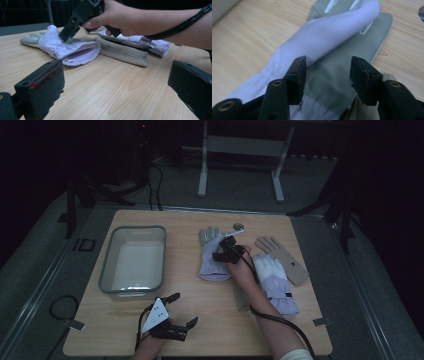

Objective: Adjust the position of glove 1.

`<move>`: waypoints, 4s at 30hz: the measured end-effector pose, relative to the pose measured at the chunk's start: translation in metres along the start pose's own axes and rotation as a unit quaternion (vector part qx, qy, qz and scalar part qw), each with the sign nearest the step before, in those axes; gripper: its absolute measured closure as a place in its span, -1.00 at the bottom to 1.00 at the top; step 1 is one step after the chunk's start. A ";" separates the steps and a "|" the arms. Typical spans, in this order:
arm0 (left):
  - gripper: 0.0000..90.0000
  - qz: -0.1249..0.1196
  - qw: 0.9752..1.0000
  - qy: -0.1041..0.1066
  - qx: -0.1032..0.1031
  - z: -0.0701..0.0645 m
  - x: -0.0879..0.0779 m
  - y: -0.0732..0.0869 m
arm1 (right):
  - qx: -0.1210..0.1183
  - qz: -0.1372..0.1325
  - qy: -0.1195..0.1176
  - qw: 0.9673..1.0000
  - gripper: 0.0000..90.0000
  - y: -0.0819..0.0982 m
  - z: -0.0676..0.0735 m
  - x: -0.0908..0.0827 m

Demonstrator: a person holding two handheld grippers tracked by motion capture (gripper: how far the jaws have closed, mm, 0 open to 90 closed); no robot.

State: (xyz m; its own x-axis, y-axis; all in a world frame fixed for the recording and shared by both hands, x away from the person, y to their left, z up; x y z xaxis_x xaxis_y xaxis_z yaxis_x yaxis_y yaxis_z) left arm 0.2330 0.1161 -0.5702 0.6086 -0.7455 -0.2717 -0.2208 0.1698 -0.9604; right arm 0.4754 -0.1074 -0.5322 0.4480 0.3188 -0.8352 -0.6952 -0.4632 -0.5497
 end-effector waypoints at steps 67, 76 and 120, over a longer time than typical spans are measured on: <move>-0.98 0.005 1.000 -0.010 0.007 -0.001 0.002 -0.001 | -0.005 -0.055 -0.038 0.998 0.95 0.097 0.039 -0.075; -0.98 0.004 1.000 -0.007 0.004 -0.001 0.002 -0.001 | -0.008 -0.030 -0.051 0.998 0.88 0.104 0.029 -0.050; -0.98 0.006 1.000 -0.010 0.004 -0.001 0.003 -0.001 | -0.006 -0.065 0.005 0.998 0.27 0.119 -0.080 -0.161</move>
State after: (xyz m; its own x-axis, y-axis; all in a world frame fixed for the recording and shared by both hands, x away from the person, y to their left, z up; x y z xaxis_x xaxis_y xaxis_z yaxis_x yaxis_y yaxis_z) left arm 0.2339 0.1134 -0.5700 0.6212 -0.7304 -0.2842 -0.2227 0.1831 -0.9575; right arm 0.3650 -0.2803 -0.4642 0.5405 0.3681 -0.7565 -0.6239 -0.4278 -0.6540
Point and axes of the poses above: each handheld gripper's, and its own axes: x roughly forward along the jaws, y roughly out of its underside, z roughly to its left, the point moved 1 cm from there along x, roughly forward along the jaws, and after that the axes turned 6 degrees about z, right-handed, at the moved point
